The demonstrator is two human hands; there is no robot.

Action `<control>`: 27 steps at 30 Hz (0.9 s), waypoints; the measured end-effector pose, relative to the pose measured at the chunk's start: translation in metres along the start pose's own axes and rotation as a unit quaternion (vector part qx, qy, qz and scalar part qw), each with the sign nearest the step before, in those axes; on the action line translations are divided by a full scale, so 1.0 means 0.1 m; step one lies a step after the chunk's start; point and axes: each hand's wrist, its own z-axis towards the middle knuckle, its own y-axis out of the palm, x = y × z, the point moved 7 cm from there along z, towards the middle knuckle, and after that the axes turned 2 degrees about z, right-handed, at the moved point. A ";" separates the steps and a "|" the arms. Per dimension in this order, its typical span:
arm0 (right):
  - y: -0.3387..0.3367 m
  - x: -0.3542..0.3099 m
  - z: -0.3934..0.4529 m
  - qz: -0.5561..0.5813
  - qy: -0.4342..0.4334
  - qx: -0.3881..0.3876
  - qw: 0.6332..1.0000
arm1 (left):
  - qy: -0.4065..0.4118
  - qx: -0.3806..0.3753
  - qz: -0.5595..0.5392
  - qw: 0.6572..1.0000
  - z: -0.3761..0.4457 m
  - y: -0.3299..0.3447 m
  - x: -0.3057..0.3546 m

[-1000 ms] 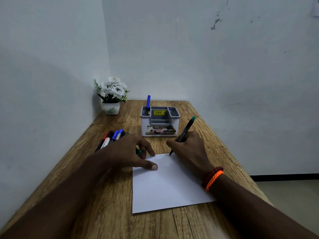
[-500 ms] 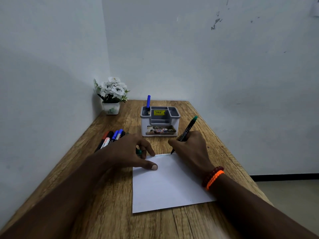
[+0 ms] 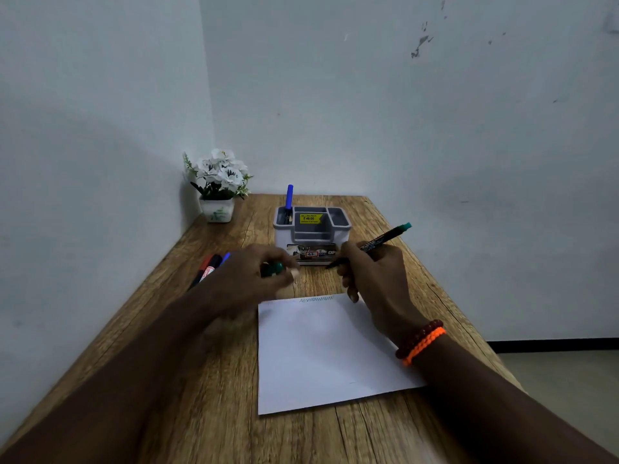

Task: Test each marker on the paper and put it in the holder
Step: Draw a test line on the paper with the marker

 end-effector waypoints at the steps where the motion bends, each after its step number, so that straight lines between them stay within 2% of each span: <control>1: 0.02 -0.01 0.00 0.025 0.007 -0.007 1.000 | -0.001 0.011 -0.024 1.000 0.01 -0.01 0.00; 4: 0.07 -0.03 -0.03 0.077 0.035 -0.027 0.996 | -0.008 0.030 -0.098 0.995 0.01 -0.03 0.06; 8: 0.11 -0.03 -0.06 0.130 0.076 -0.057 0.987 | 0.014 0.077 -0.093 0.993 0.00 -0.10 0.17; 13: 0.14 -0.04 -0.08 0.198 0.113 -0.076 0.971 | 0.029 0.120 -0.218 0.968 0.01 -0.17 0.15; 17: 0.13 -0.08 -0.09 0.218 0.111 -0.081 0.966 | 0.033 0.097 -0.303 0.947 0.02 -0.07 0.10; 27: 0.13 -0.04 -0.06 0.207 0.099 -0.081 0.970 | 0.028 0.083 -0.325 0.942 0.02 -0.01 0.09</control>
